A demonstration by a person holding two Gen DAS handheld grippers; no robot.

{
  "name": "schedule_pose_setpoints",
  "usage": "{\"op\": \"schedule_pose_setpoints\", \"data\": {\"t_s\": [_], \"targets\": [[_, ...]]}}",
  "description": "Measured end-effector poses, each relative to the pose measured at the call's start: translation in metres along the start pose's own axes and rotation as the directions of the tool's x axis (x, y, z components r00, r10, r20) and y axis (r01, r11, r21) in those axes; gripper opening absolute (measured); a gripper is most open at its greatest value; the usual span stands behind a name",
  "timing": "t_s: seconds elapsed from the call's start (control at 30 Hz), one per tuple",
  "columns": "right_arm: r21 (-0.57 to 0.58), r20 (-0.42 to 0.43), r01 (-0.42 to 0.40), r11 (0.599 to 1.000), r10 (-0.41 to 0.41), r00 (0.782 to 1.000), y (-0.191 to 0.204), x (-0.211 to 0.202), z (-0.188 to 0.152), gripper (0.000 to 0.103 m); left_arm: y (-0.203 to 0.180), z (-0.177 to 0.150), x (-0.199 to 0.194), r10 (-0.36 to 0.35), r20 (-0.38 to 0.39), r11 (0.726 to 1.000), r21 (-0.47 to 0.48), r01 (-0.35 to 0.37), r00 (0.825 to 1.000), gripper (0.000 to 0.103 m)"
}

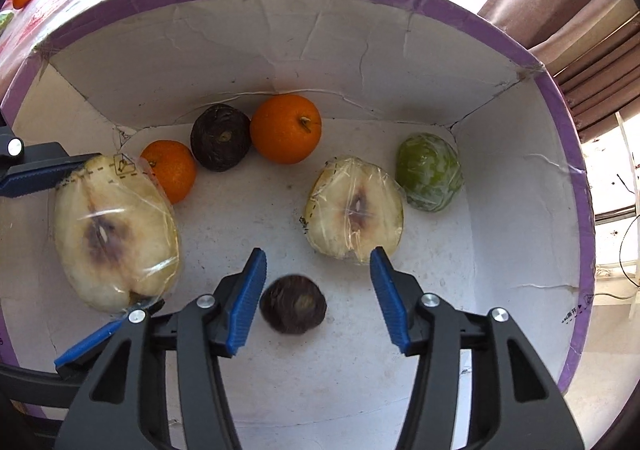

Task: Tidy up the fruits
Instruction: 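Open the right tool to drop the dark fruit while the left tool lowers the bagged apple half, then move both tools back over the tablecloth toward the green bagged fruit and orange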

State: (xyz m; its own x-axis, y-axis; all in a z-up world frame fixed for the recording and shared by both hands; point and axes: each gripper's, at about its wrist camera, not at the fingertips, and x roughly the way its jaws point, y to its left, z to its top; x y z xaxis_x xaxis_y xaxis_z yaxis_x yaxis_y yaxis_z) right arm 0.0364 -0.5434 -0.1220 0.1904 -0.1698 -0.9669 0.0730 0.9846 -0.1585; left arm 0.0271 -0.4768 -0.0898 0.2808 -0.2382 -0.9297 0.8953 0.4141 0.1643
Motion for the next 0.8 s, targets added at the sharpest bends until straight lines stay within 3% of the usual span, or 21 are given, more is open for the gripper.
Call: {"op": "schedule_pose_setpoints", "data": {"t_s": [0.27,0.43,0.5,0.67,0.8], "targets": [[0.034,0.021,-0.002,0.999,0.001,1.000,-0.014,-0.008,0.004,0.065,-0.002,0.003,-0.005,0.022,0.027,1.000,-0.020,-0.021,0.999,0.065],[0.083,0.076,-0.024,0.996,0.018,0.997,-0.026,-0.022,-0.001,0.074,0.005,0.000,-0.018,0.037,0.084,0.998,-0.051,-0.033,0.996,0.066],[0.100,0.105,-0.034,0.994,0.023,0.994,-0.031,-0.029,-0.002,0.075,0.009,-0.002,-0.024,0.050,0.114,0.997,-0.069,-0.043,0.992,0.072],[0.150,0.214,-0.058,0.987,0.025,0.976,-0.039,-0.056,-0.009,0.081,0.020,-0.003,-0.048,0.101,0.210,0.989,-0.125,-0.076,0.972,0.085],[0.180,0.309,-0.091,0.980,0.032,0.951,-0.039,-0.084,-0.013,0.082,0.034,-0.011,-0.071,0.150,0.309,0.980,-0.175,-0.098,0.939,0.088]]}}
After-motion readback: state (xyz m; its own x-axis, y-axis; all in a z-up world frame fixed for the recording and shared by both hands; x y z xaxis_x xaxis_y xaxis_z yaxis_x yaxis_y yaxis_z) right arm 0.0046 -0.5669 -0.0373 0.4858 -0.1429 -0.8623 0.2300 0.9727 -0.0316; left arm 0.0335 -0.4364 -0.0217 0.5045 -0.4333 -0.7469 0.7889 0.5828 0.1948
